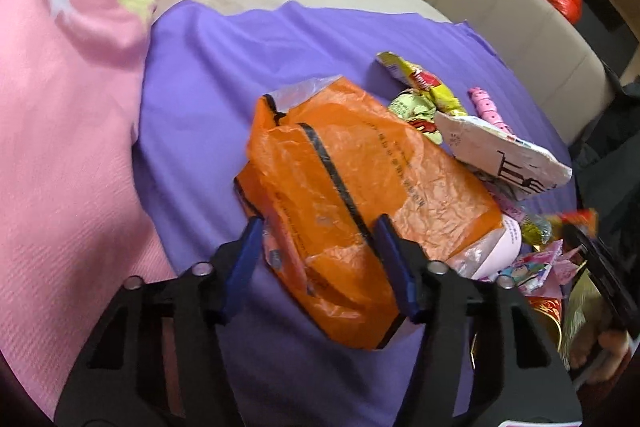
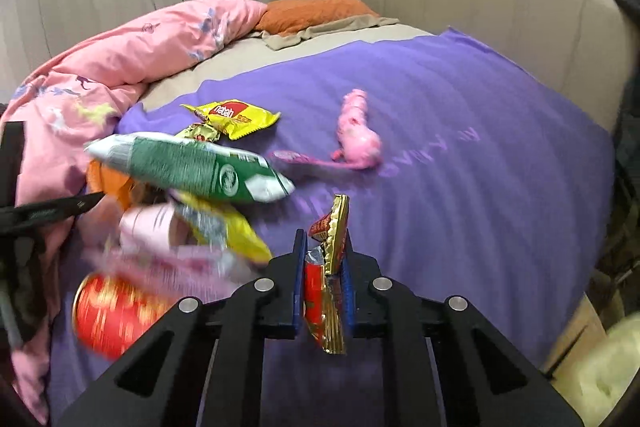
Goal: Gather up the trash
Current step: 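Grasp the orange plastic bag with the left tool while the right tool grasps a red-gold wrapper, then carry the orange bag and red wrapper to the yellow trash bag and release both, then move both open tools back over the trash pile on the bed, then grasp the pink candy strip with the right tool while the left tool grasps the pink tissue pack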
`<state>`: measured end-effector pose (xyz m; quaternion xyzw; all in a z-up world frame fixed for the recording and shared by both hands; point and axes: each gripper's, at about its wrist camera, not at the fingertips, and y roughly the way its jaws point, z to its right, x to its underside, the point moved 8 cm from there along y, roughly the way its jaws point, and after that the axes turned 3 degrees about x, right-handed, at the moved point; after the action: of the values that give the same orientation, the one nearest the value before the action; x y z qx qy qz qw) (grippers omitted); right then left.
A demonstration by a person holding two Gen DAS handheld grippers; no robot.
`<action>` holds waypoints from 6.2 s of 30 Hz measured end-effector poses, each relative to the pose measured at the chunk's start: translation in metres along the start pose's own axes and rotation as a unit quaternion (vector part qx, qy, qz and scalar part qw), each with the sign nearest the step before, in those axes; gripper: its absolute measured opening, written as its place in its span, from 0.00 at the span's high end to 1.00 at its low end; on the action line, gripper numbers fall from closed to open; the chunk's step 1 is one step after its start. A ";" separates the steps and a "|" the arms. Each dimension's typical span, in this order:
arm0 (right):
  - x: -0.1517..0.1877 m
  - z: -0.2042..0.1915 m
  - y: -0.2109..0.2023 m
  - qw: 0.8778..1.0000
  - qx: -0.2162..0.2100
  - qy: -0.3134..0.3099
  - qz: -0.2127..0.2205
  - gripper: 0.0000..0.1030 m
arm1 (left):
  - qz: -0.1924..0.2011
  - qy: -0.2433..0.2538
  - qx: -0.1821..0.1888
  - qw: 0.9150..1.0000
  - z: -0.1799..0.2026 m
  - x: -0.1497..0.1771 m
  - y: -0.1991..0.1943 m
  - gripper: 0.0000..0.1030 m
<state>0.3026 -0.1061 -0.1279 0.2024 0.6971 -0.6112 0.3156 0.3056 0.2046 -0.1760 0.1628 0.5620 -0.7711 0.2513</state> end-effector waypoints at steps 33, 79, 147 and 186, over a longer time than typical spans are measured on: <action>0.048 0.104 -0.235 0.987 0.015 0.037 0.153 0.85 | 0.223 0.186 0.043 0.956 0.205 0.004 -0.221 0.99; 0.165 0.278 -0.164 0.987 0.106 0.120 -0.020 0.85 | -0.054 0.469 0.199 0.859 0.521 0.210 0.029 0.99; 0.017 -0.037 -0.061 0.986 -0.087 -0.144 0.015 0.48 | 0.062 0.102 0.131 0.984 0.100 -0.007 -0.053 0.35; 0.046 0.014 -0.086 0.998 -0.054 -0.022 0.022 0.89 | 0.056 0.198 0.129 0.970 0.160 0.026 -0.059 0.92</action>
<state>0.2149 -0.1394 -0.0979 0.1870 0.7172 -0.5702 0.3543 0.2558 0.0617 -0.0933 0.3744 0.4860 -0.7744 0.1547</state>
